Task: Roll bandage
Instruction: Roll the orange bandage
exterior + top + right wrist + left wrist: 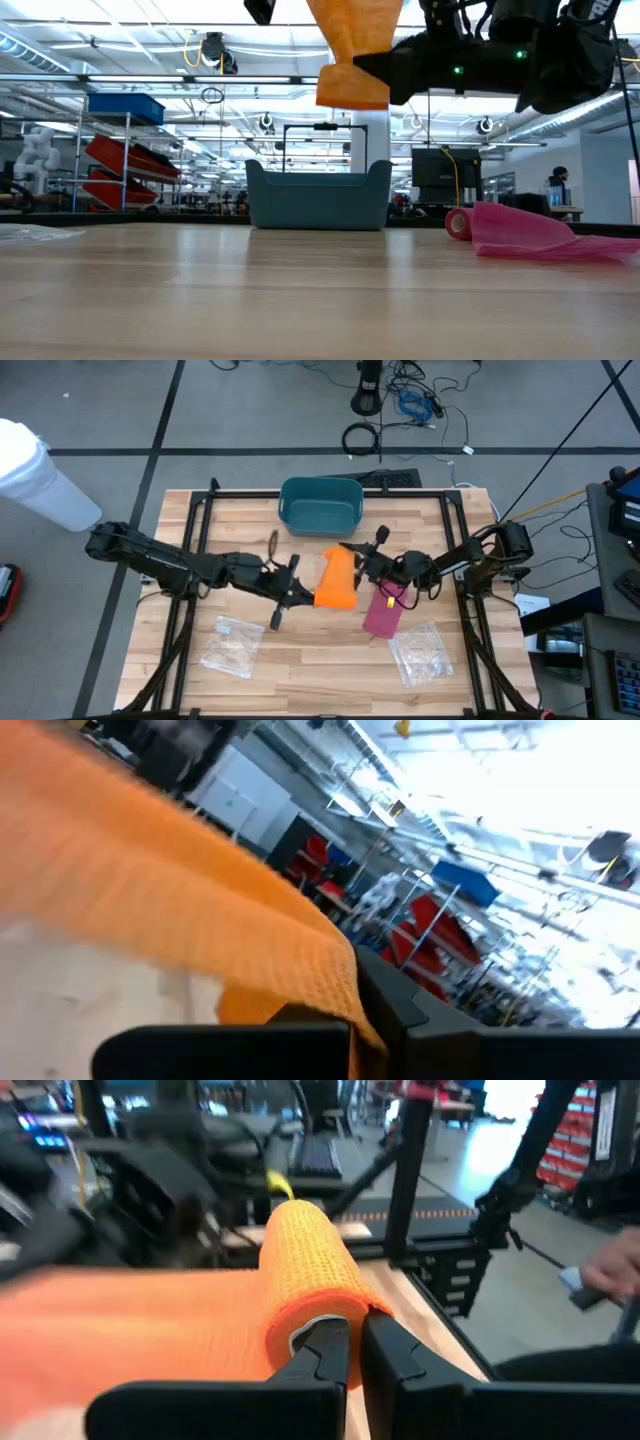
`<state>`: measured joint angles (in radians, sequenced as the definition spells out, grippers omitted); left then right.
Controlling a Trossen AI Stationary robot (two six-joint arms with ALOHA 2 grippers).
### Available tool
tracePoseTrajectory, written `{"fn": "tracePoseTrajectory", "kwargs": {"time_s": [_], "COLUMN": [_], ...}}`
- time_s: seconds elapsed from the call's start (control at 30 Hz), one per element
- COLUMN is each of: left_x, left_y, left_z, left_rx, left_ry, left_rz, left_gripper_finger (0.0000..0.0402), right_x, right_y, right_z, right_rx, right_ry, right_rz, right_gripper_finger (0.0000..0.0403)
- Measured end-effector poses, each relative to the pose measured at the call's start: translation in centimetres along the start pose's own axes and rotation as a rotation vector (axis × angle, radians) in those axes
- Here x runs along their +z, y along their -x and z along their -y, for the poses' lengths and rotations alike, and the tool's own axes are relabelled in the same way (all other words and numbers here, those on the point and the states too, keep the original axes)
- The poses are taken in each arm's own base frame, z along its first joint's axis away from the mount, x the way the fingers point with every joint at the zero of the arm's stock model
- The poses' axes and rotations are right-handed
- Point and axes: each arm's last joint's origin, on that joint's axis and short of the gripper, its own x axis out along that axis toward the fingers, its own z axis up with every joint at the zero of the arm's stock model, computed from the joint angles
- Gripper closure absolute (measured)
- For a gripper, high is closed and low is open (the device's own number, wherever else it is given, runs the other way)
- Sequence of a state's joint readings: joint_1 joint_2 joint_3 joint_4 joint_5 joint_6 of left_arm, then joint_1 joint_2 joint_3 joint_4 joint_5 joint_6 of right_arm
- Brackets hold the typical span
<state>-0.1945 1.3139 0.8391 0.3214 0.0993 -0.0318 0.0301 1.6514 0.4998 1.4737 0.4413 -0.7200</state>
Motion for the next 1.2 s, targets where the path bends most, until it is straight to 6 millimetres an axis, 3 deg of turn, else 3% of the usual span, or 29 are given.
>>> {"fn": "tracePoseTrajectory", "kwargs": {"time_s": [0.33, 0.73, 0.93, 1.2], "left_x": [-3.3, -2.7, -2.8, -2.6], "left_y": [-2.8, -2.3, -2.0, -1.8], "left_z": [-0.3, -1.0, -3.3, -4.4], "left_rx": [0.018, 0.029, 0.067, 0.120], "left_ry": [0.078, 0.031, 0.019, 0.021], "left_rz": [-0.122, -0.103, -0.100, -0.081], "left_gripper_finger": [0.0394, 0.0394, 0.0394, 0.0394], "right_x": [2.7, 9.0, 10.7, 10.5], "right_y": [0.5, 4.4, 5.2, 4.4], "right_z": [2.2, 4.2, 3.7, 1.8], "right_rx": [0.012, 0.086, 0.162, 0.271], "right_ry": [0.164, 0.511, 0.402, 0.408], "right_rz": [0.009, 0.163, 0.285, 0.251], "right_gripper_finger": [0.0403, 0.0403, 0.0403, 0.0403]}}
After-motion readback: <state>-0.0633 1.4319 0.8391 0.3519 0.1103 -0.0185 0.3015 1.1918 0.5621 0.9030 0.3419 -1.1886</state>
